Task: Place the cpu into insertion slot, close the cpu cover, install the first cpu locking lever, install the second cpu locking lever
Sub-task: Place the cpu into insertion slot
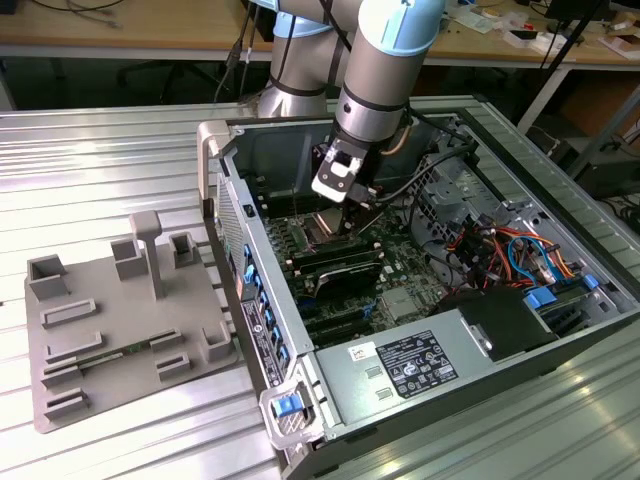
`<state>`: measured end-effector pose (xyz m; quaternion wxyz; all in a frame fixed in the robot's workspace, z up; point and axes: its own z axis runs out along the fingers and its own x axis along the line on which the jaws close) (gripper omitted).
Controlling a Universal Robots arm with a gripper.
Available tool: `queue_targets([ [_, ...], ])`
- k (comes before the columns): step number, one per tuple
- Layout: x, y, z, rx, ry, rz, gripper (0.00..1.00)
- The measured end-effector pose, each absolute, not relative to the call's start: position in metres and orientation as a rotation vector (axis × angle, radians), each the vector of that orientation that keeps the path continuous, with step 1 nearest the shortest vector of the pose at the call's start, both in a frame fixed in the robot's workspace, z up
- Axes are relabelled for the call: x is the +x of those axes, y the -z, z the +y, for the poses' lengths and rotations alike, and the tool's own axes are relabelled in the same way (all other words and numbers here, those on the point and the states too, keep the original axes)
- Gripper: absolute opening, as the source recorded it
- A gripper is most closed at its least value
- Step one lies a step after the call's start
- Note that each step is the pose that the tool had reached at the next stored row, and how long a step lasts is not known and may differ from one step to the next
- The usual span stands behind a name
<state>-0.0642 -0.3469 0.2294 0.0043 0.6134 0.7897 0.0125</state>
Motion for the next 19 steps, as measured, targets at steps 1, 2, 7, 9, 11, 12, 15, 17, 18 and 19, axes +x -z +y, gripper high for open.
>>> queue_targets([
  [1, -0.0642, -0.2294, -0.3469, 1.924, -0.039, 2.472, 0.55],
  [2, -0.0642, -0.2294, -0.3469, 1.926, -0.039, 2.470, 0.55],
  [7, -0.0642, -0.2294, -0.3469, 1.937, -0.039, 2.462, 0.55],
  [9, -0.0642, -0.2294, -0.3469, 1.945, -0.039, 2.456, 0.55],
  [11, -0.0641, -0.2293, -0.3469, 1.948, -0.039, 2.453, 0.55],
  [12, -0.0642, -0.2293, -0.3469, 1.952, -0.039, 2.450, 0.55],
  [15, -0.0642, -0.2293, -0.3469, 1.961, -0.039, 2.443, 0.55],
  [17, -0.0642, -0.2293, -0.3469, 1.966, -0.039, 2.438, 0.55],
  [18, -0.0642, -0.2293, -0.3469, 1.968, -0.039, 2.437, 0.55],
  [19, -0.0642, -0.2293, -0.3469, 1.970, -0.039, 2.435, 0.55],
])
